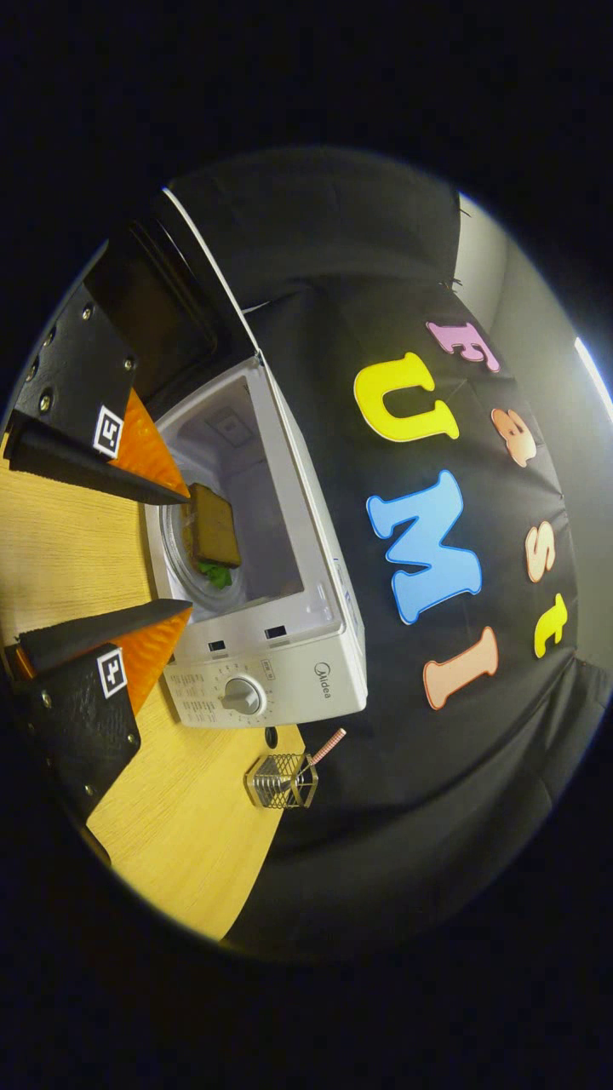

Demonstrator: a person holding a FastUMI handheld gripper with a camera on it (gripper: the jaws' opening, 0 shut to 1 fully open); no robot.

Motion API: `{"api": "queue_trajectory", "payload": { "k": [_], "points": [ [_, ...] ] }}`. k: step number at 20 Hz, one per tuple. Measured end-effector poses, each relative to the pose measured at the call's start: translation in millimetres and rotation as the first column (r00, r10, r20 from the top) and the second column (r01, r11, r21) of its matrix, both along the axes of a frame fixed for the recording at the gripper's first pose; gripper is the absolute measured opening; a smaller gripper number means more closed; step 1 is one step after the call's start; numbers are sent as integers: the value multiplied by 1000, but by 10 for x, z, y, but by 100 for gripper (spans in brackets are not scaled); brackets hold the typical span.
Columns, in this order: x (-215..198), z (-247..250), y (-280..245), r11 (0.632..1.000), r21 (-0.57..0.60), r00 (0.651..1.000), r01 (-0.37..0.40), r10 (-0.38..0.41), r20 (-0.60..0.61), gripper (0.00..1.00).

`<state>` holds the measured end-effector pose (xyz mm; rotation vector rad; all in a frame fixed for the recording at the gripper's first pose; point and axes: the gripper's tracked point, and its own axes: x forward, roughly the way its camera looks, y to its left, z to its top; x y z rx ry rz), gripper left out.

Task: Open the microwave, put the food inside, and close the microwave door.

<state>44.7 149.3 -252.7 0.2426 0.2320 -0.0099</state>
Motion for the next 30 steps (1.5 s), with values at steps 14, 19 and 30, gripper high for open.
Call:
{"api": "queue_trajectory", "payload": {
  "k": [14,19,30],
  "points": [
    [-815,212,482,991,-111,995,-71,78,58,3],
    [-1153,496,925,984,-100,983,-146,156,98,3],
    [-1861,844,2239,902,-101,887,-419,430,166,3]
  ]
}}
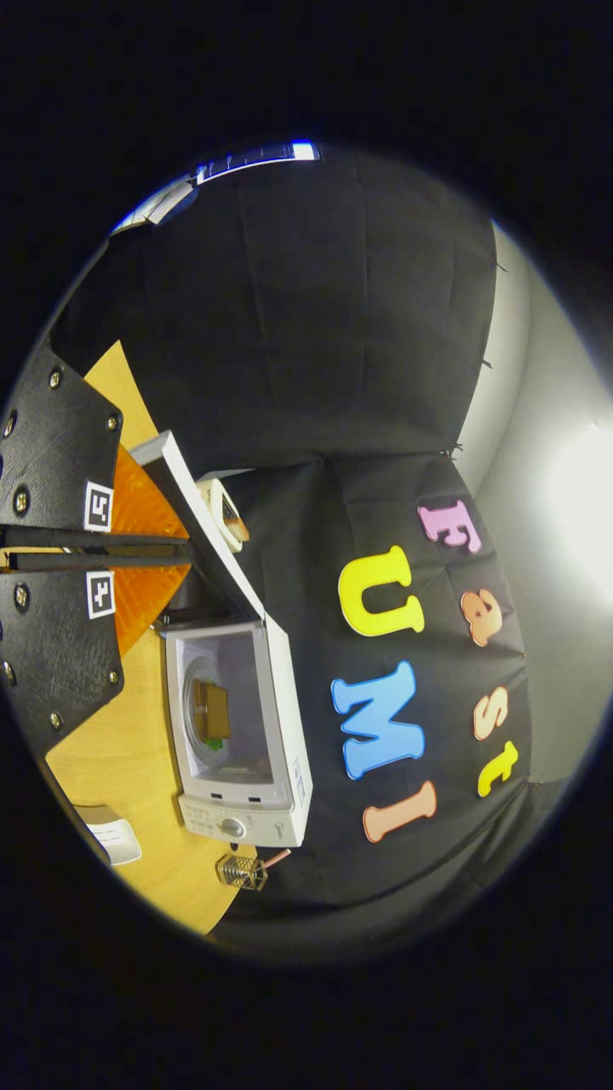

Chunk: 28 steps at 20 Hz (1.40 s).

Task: Open the microwave, put the food inside, and close the microwave door.

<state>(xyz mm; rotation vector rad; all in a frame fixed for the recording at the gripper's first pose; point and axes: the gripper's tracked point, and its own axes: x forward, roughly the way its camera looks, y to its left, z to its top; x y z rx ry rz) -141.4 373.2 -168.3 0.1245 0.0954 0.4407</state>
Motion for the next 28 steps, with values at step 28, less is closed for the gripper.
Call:
{"api": "queue_trajectory", "payload": {
  "k": [28],
  "points": [
    [-1,-413,827,997,41,998,-63,63,-18,1]
  ]
}}
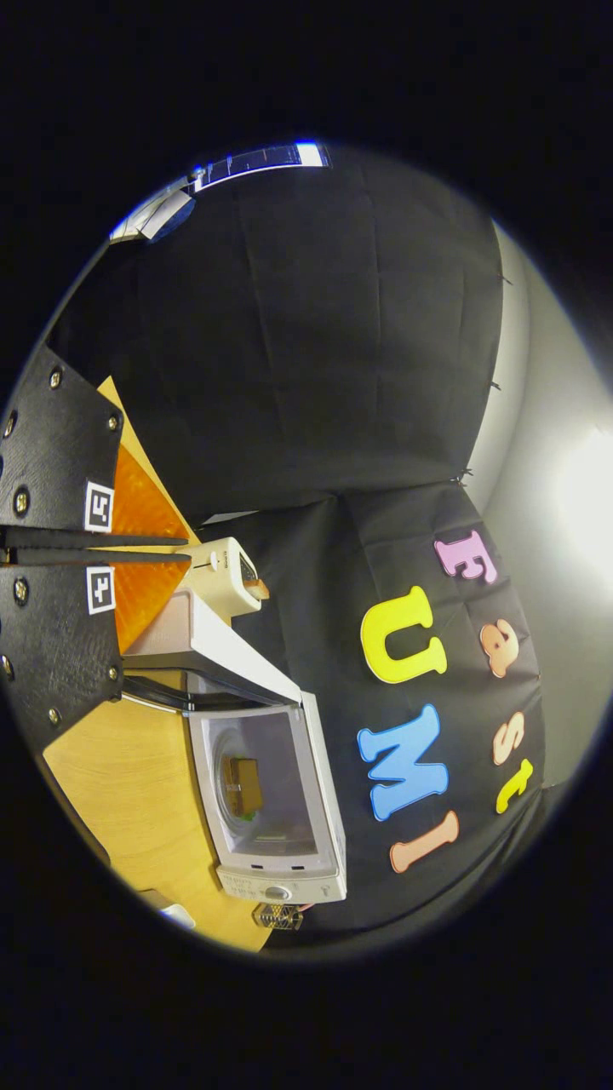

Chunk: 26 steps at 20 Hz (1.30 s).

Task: Open the microwave, put the food inside, and close the microwave door.

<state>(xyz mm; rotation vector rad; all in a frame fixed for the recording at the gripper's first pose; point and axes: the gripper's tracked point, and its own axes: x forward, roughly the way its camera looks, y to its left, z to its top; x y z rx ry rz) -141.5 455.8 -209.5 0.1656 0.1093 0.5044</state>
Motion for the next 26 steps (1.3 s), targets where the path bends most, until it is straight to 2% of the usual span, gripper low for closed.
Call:
{"api": "queue_trajectory", "payload": {
  "k": [6,10,19,23,26],
  "points": [
    [-14,43,-479,997,16,997,81,-81,14,1],
    [61,79,-972,985,37,986,169,-169,12,1],
    [541,158,-2257,901,70,903,427,-429,9,1],
    [760,162,-2631,865,78,868,496,-497,0,3],
    [924,166,-2824,852,72,854,519,-520,-6,3]
  ]
}}
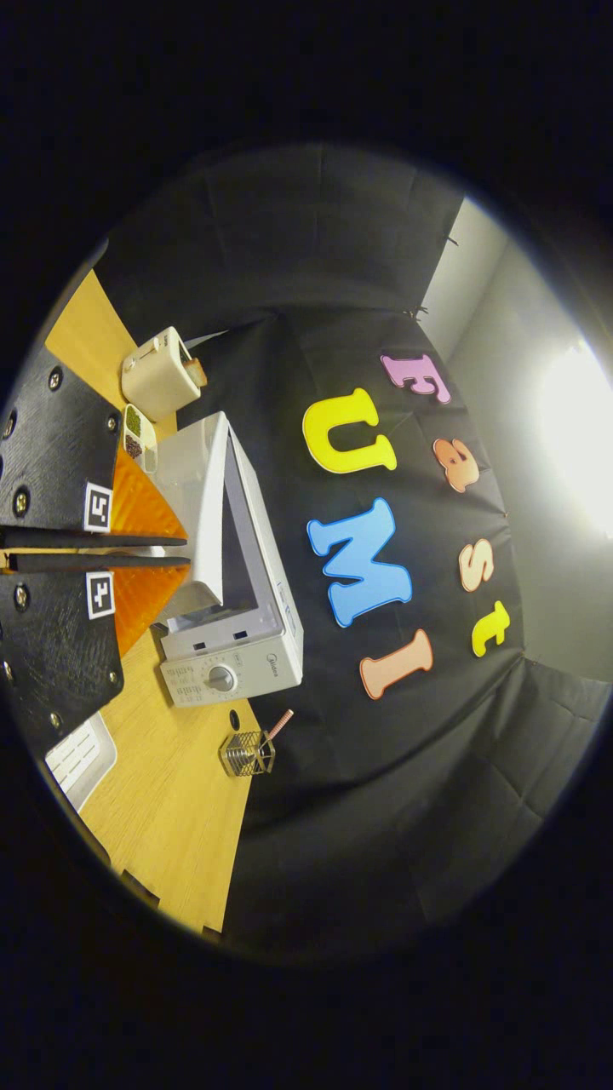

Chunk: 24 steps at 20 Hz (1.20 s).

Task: Open the microwave, put the food inside, and close the microwave door.

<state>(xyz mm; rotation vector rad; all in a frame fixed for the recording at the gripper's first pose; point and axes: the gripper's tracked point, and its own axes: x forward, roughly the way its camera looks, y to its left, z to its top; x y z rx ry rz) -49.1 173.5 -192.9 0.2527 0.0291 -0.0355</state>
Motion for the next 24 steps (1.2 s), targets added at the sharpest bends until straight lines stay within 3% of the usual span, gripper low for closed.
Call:
{"api": "queue_trajectory", "payload": {
  "k": [13,24],
  "points": [
    [838,0,-657,994,-86,995,68,-73,-64,3],
    [1552,-12,-921,994,-106,991,39,-52,-125,3]
  ]
}}
